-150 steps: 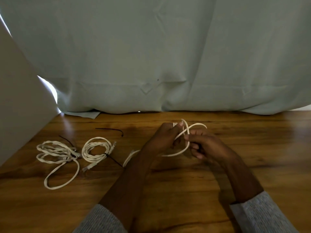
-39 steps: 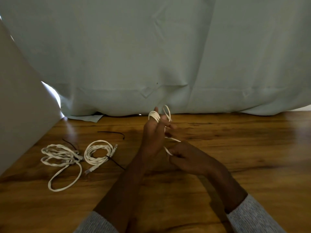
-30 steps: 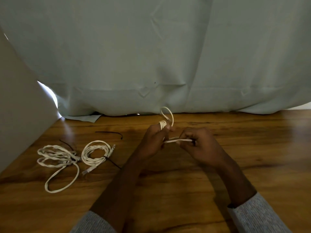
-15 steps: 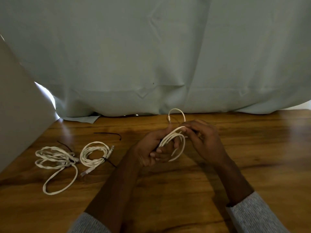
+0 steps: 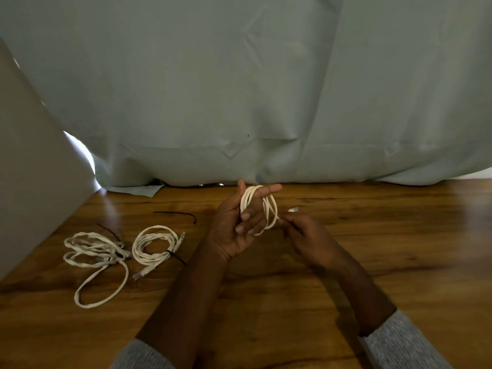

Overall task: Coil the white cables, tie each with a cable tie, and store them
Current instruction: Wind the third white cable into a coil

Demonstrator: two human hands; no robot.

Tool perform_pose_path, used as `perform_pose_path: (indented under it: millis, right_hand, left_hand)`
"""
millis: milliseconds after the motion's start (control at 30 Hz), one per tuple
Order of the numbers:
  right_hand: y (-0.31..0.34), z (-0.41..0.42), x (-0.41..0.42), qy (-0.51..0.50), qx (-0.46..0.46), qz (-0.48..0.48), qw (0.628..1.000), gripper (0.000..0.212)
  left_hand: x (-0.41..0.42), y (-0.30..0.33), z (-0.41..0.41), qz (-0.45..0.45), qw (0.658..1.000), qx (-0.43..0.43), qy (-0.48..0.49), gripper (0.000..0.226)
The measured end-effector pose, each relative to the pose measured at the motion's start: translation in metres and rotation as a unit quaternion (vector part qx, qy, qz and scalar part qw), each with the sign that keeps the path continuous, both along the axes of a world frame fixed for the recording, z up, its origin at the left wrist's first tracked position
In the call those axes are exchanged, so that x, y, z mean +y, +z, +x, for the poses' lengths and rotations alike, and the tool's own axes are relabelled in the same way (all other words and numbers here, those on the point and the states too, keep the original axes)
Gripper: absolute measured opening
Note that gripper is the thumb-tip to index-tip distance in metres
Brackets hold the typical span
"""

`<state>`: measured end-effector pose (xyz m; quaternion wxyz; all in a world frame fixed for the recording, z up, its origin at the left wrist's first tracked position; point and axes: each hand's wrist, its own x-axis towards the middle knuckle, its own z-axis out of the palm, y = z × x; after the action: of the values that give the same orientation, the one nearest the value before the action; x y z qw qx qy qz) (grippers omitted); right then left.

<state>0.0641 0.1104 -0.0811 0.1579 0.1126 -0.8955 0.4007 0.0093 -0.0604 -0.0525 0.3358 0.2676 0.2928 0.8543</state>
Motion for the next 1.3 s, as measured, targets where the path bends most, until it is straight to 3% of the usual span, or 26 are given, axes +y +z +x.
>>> perform_pose_path:
  millis: [233,500,667,800,1067,1200,1300]
  right_hand:
    - [0.005,0.009,-0.011,0.073,-0.121,0.038,0.989,0.025]
    - [0.009,0.012,-0.022,0.108,-0.164,0.112,0.974,0.029]
    - [0.012,0.014,-0.019,0.1,-0.164,0.136,0.972,0.025]
    - [0.013,0.014,-0.011,0.071,-0.091,0.142,0.983,0.016]
    - [0.015,0.017,-0.001,0.074,0.061,0.109,0.989,0.015]
    - [0.021,0.019,0.009,0.08,0.132,0.023,0.988,0.004]
    - [0.018,0.013,0.013,0.065,0.158,0.011,0.985,0.004]
  left_hand:
    - [0.006,-0.003,-0.006,-0.028,0.987,-0.046,0.153,0.067]
    - [0.016,-0.011,-0.011,-0.15,0.934,-0.031,0.324,0.05]
    - [0.021,-0.013,0.0,-0.282,0.875,0.126,0.372,0.048]
    - [0.019,-0.013,0.002,-0.309,0.861,0.189,0.358,0.051]
    - [0.02,-0.033,-0.001,-0.387,0.758,0.389,0.352,0.036]
    - [0.014,-0.027,-0.002,-0.382,0.844,0.292,0.236,0.048]
    - [0.011,-0.026,-0.001,-0.348,0.905,0.221,0.108,0.056]
